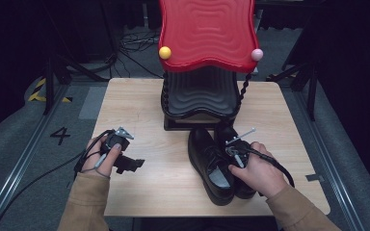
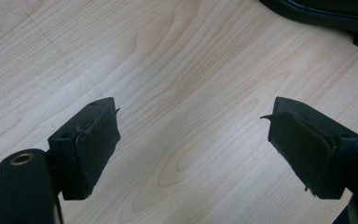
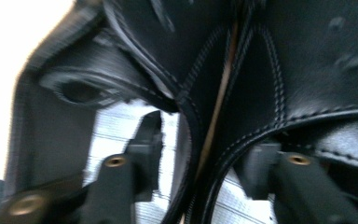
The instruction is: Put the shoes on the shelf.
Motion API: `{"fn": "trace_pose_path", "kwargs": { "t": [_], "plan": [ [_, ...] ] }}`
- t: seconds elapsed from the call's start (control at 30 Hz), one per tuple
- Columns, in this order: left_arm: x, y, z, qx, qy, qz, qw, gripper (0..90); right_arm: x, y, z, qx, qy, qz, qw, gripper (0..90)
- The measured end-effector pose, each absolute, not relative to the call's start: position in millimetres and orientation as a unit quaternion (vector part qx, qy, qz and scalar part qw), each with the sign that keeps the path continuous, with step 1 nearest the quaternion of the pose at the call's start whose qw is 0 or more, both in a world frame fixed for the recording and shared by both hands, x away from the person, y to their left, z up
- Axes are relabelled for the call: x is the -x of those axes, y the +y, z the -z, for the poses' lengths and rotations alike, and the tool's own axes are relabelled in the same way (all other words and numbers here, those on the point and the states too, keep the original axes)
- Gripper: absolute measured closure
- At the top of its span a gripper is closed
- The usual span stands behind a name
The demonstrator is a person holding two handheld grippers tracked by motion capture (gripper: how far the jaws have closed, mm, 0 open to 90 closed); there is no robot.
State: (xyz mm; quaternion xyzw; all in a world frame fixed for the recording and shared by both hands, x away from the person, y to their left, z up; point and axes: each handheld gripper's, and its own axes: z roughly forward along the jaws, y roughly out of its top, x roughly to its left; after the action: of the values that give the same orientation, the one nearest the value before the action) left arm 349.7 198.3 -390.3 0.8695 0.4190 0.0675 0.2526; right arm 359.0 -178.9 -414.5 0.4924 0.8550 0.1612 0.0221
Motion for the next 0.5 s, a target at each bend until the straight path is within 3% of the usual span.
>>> {"fn": "trace_pose_path", "kwargs": {
  "t": [0.07,0.27,0.5],
  "plan": [
    [-350,198,391,-0.870,0.419,-0.067,0.252,16.8,-362,-177,419,-0.499,0.855,-0.138,0.028,68.1],
    [-349,197,391,-0.869,0.420,-0.067,0.252,16.8,-368,-173,419,-0.519,0.846,-0.119,0.019,74.0],
    [-347,198,390,-0.869,0.420,-0.068,0.253,16.6,-373,-172,419,-0.510,0.854,-0.106,0.007,76.0]
  ]
}}
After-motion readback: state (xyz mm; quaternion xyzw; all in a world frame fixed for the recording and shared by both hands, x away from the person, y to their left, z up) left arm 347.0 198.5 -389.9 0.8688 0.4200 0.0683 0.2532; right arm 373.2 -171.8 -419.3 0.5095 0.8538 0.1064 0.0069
